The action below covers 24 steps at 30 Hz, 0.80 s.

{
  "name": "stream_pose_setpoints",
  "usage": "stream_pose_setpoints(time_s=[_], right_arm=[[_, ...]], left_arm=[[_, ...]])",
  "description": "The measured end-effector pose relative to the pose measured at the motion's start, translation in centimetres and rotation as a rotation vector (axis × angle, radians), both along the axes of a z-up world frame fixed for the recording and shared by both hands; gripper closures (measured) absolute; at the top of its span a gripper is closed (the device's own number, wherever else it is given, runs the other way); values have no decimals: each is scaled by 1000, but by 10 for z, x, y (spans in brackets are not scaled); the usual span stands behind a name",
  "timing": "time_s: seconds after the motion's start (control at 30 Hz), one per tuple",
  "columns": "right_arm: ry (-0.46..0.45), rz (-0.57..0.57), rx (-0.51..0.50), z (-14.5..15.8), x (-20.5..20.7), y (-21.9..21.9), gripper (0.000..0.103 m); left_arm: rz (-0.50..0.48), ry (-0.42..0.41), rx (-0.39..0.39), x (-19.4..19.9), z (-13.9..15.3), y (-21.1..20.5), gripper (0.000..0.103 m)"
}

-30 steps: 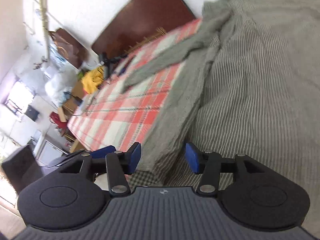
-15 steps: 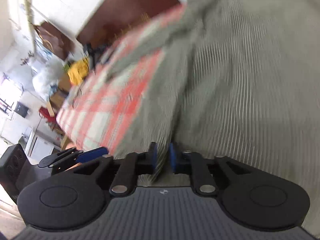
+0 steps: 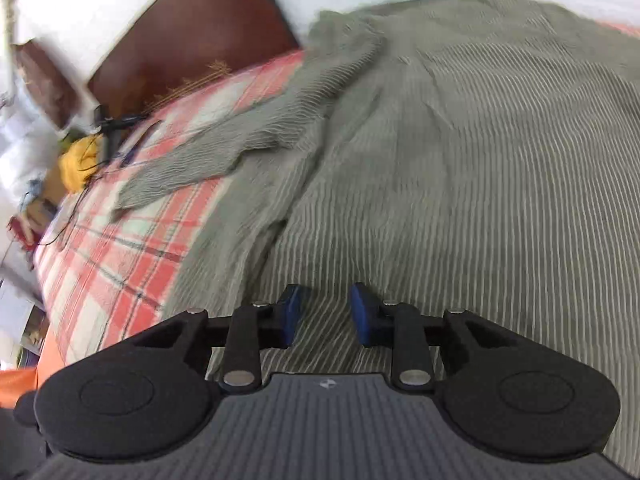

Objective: Fold clothes

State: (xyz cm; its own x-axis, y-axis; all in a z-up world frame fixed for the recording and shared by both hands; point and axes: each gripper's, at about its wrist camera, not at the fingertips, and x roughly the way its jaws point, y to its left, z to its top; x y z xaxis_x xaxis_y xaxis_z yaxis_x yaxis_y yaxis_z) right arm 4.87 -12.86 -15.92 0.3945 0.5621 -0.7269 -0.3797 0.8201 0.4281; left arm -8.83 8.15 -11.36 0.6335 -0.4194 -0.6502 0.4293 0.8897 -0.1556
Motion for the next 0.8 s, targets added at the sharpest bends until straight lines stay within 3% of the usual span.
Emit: stream_pose_setpoints(time_s=[0.13, 0.23, 0.37, 0.43, 0.57, 0.8], right_arm=[[-182, 37, 10, 54, 31, 5, 67], [-333, 90, -5, 90, 73, 24, 51], [-490, 178, -131, 107, 141, 61, 48], [-485, 229, -206, 102, 180, 80, 48], [-423, 293, -237, 85, 243, 107, 48], [-261, 372, -209, 49, 298, 130, 48]], left_arm=[[2, -86, 0, 19, 24, 1, 28], [16, -131, 4, 44, 36, -2, 28], [12, -119, 9, 77, 30, -11, 28], [11, -97, 11, 92, 26, -15, 28], [-6, -64, 19, 115, 18, -19, 28], [-56, -17, 15, 136, 3, -22, 26]])
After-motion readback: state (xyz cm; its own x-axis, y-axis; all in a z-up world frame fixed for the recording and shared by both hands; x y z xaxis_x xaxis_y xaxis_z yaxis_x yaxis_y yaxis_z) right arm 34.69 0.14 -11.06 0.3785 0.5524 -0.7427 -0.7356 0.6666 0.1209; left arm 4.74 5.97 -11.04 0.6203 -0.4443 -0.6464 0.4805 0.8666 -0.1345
